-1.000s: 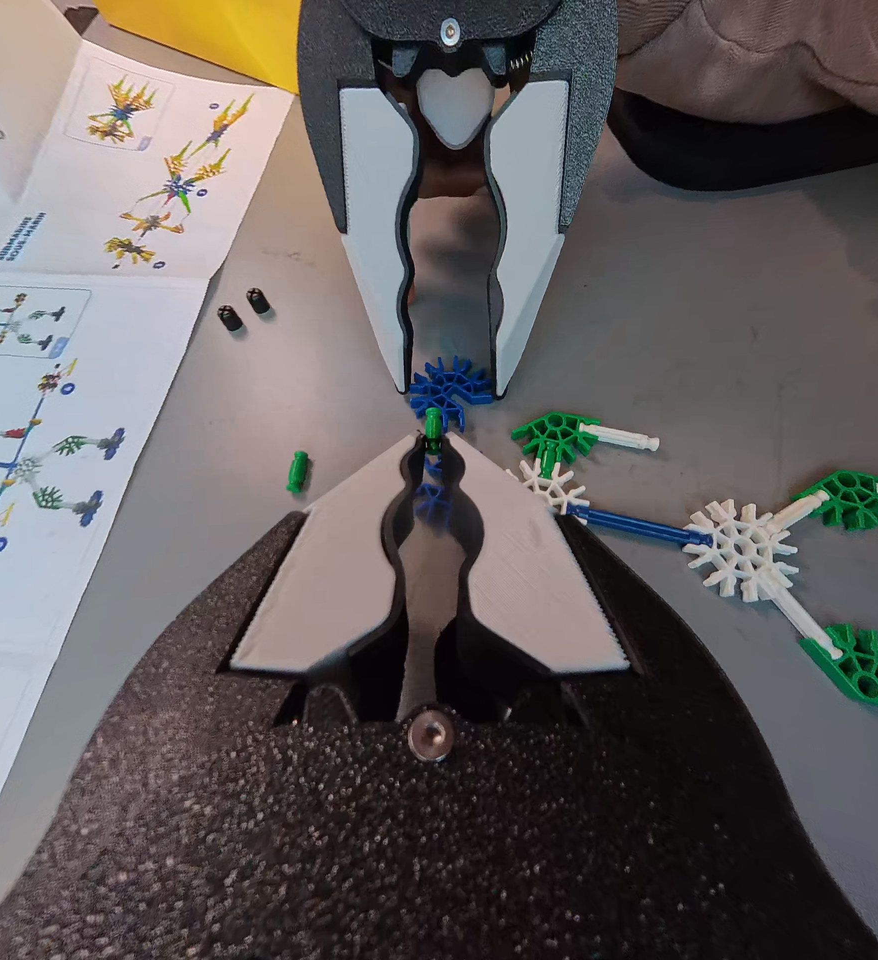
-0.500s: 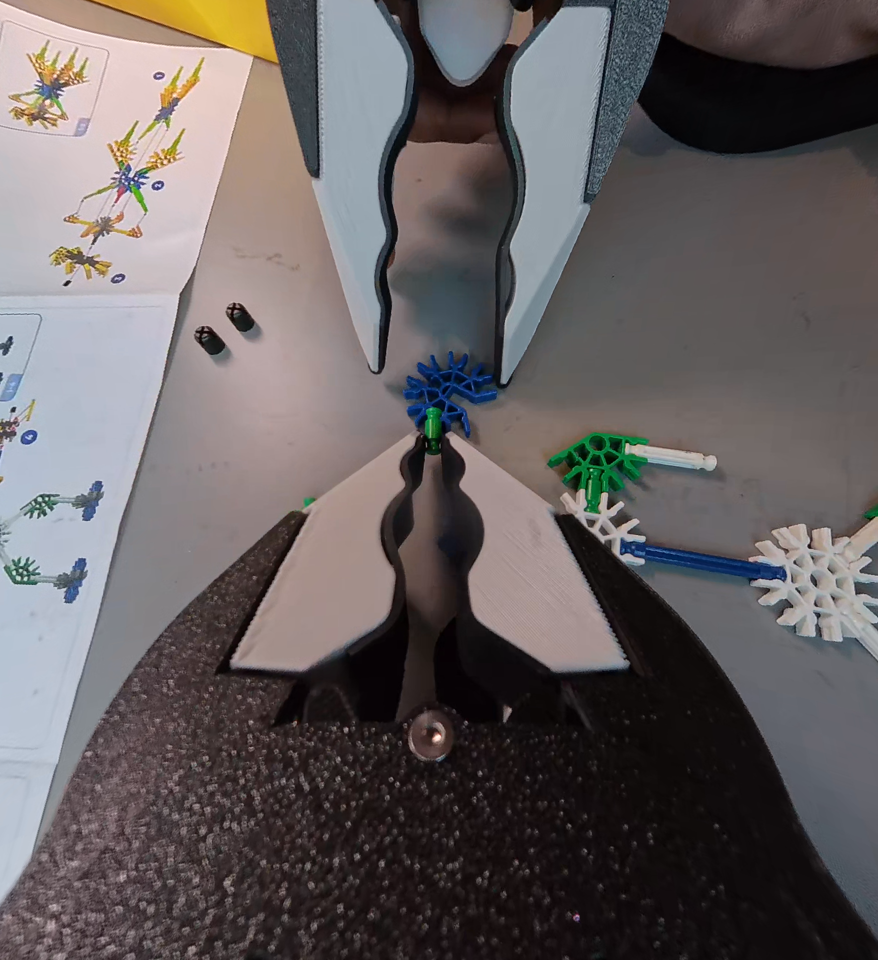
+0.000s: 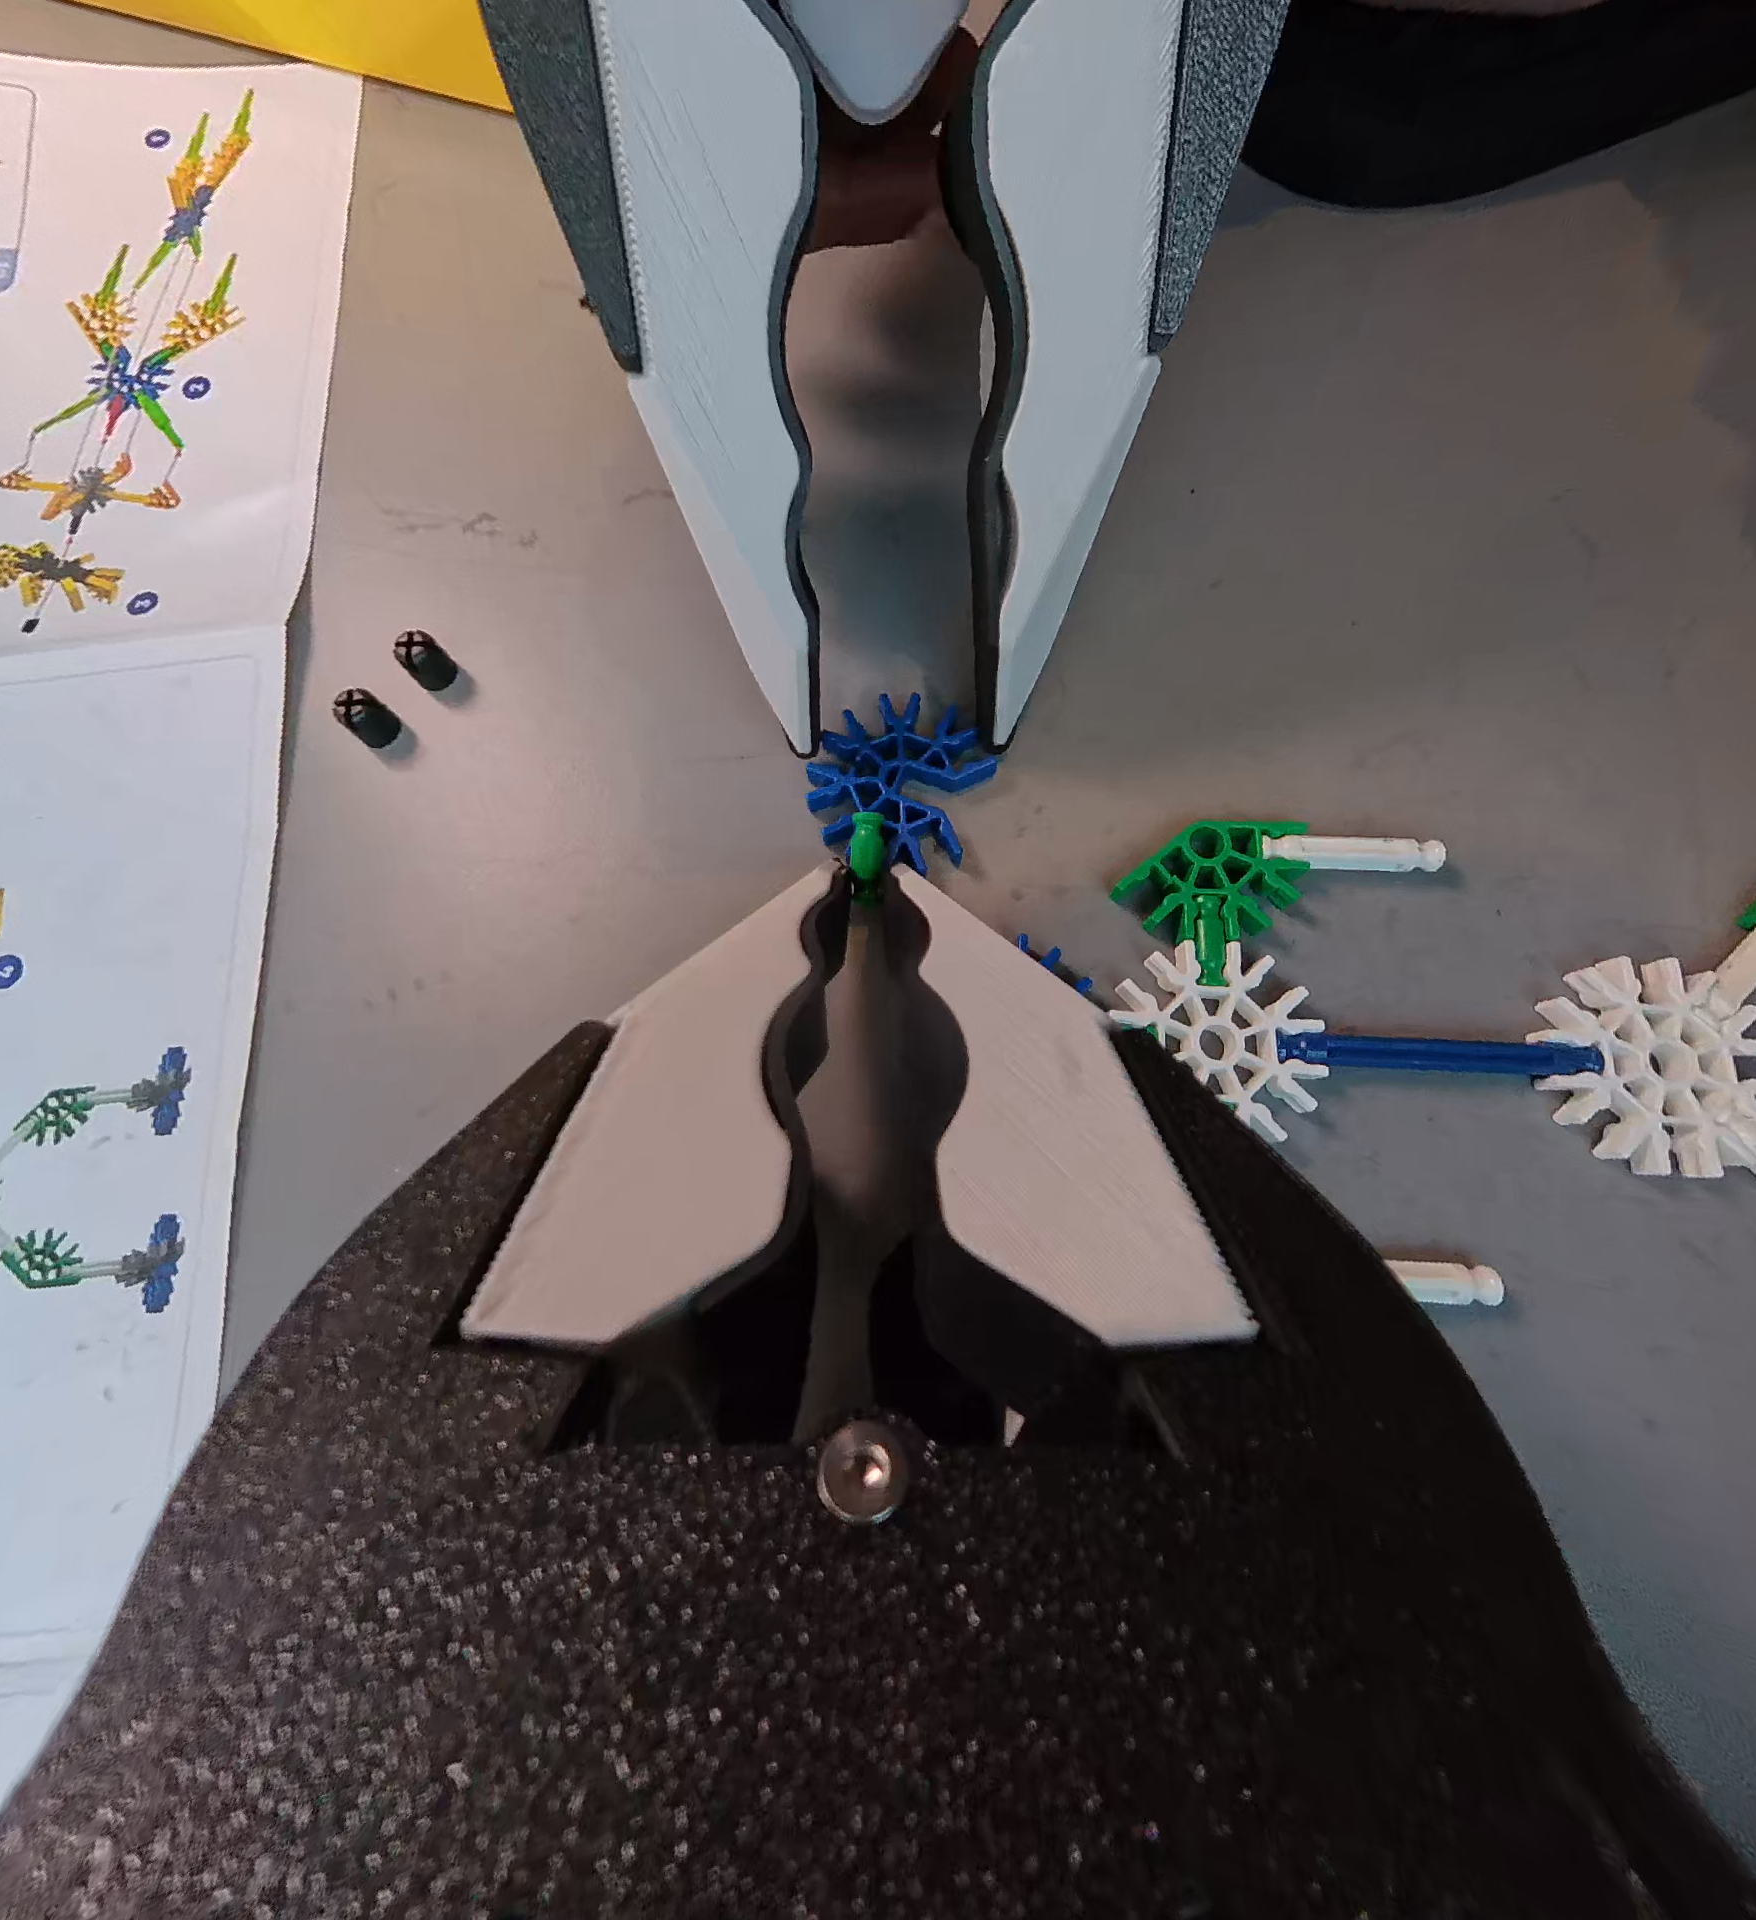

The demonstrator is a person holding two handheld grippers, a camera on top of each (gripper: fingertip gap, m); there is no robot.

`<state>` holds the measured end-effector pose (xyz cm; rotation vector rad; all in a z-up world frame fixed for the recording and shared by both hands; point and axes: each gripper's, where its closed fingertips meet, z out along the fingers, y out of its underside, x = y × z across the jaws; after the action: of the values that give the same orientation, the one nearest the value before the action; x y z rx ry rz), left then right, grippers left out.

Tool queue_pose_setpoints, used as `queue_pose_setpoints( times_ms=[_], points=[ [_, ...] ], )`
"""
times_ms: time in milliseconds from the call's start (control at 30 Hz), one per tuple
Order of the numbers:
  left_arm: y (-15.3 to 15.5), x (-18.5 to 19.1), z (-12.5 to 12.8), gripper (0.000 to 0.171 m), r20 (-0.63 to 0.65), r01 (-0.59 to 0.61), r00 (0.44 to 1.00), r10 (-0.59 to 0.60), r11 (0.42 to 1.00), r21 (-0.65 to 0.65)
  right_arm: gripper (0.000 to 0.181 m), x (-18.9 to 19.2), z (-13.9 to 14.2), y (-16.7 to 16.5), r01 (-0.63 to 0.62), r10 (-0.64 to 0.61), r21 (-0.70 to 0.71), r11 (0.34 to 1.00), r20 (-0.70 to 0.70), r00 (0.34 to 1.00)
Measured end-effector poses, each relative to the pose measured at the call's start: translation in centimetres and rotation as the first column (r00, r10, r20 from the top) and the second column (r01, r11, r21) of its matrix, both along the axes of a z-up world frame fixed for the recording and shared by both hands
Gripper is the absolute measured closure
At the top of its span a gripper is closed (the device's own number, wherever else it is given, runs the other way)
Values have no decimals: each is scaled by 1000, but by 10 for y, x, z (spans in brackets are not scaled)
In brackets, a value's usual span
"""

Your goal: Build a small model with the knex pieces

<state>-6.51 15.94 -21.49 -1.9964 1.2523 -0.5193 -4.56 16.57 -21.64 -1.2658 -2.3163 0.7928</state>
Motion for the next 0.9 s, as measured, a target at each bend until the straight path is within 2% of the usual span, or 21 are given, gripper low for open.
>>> queue_pose_setpoints(
  times_ms=[367,900],
  points=[
    [-2,0,-2,168,-60,79,995,-79,997,-11,151,1,0,-2,-15,15,-9,1000,-9,1000],
    [-1,0,-3,167,-26,60,998,-60,998,-18,150,2,0,-2,-11,11,-24,1000,-10,1000]
  ],
)
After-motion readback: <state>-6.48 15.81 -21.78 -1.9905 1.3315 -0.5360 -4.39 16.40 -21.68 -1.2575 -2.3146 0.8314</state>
